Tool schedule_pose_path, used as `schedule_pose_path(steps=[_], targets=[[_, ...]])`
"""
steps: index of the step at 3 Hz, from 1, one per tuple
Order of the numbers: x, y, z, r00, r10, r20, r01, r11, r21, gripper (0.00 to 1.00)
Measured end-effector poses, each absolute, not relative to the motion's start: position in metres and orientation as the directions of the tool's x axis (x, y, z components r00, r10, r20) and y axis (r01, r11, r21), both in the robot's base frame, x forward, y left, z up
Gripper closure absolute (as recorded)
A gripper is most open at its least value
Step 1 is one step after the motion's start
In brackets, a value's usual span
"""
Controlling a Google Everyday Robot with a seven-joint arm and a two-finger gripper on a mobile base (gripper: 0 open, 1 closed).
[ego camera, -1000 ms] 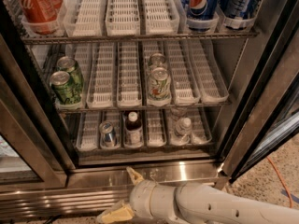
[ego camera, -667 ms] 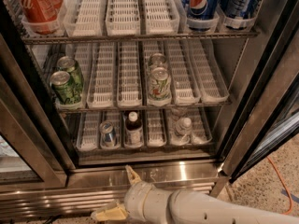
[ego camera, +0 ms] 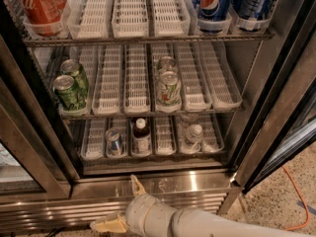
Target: Pick redbull can from bottom shelf of fridge
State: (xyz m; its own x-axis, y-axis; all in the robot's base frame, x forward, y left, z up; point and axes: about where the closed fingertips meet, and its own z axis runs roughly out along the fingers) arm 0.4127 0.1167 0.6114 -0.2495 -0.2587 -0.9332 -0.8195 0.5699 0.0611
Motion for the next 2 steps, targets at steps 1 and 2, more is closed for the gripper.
schedule_pose_path(steps=[1,2], targets=[[0.424,0.128,0.604,-0.240,-0.230,-0.943,-0.802,0.594,0.059,0.00],[0.445,0.150,0.594,-0.217,-0.175,-0.960,-0.764,0.643,0.056,0.00]])
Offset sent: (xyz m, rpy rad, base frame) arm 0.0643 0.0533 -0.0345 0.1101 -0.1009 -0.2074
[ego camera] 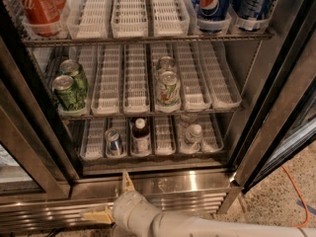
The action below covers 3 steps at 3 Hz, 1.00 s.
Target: Pick redbull can from bottom shelf of fridge
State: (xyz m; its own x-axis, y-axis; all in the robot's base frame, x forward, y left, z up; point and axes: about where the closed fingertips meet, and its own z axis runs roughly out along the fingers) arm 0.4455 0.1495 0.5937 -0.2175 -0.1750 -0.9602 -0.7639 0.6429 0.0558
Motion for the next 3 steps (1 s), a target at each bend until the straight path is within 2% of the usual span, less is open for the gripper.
schedule_pose_path(steps=[3], targets=[[0.500,0.187,0.591,-0.132,-0.078,-0.988,-0.620,0.784,0.021,0.00]])
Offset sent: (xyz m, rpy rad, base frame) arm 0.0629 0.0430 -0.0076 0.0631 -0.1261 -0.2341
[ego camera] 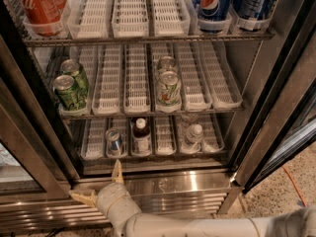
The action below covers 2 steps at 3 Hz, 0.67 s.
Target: Pick redbull can from bottom shelf of fridge
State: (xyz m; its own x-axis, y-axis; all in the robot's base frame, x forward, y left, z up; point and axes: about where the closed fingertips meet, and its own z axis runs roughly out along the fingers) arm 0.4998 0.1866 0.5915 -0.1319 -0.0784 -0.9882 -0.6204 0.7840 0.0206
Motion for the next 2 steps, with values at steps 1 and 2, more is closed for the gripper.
schedule_pose_path(steps=[1,2], targets=[[0.512,0.190,0.593,-0.112,-0.056,-0.992,-0.584,0.812,0.020,0.00],[0.523,0.188,0.595,-0.097,-0.032,-0.995,-0.547,0.837,0.026,0.00]])
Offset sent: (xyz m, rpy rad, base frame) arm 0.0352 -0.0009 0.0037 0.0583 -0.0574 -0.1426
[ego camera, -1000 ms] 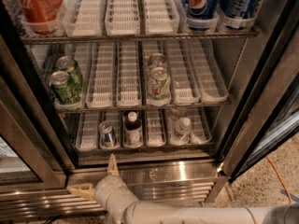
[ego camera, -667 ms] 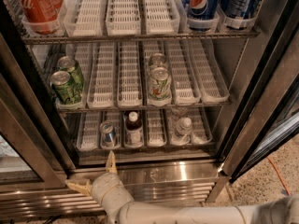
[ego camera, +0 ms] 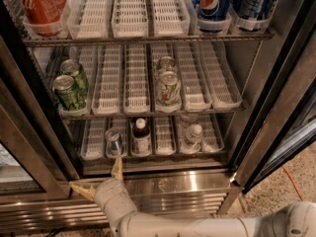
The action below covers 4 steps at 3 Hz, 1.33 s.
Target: Pick redbull can from bottom shelf of fridge
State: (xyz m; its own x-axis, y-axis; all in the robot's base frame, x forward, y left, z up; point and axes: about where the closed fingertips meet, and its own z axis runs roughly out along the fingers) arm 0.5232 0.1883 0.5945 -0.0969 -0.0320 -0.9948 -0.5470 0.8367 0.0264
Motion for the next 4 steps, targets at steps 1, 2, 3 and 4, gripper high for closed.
schedule_pose_path(steps=[1,2,3,4], targets=[[0.523,0.188,0.595,-0.097,-0.032,-0.995,-0.547,0.837,0.026,0.00],[0.526,0.187,0.593,-0.095,-0.007,-0.995,-0.517,0.855,0.043,0.00],[0.533,0.184,0.594,-0.078,0.002,-0.997,-0.478,0.877,0.039,0.00],[0.544,0.181,0.598,-0.049,0.006,-0.999,-0.446,0.895,0.028,0.00]])
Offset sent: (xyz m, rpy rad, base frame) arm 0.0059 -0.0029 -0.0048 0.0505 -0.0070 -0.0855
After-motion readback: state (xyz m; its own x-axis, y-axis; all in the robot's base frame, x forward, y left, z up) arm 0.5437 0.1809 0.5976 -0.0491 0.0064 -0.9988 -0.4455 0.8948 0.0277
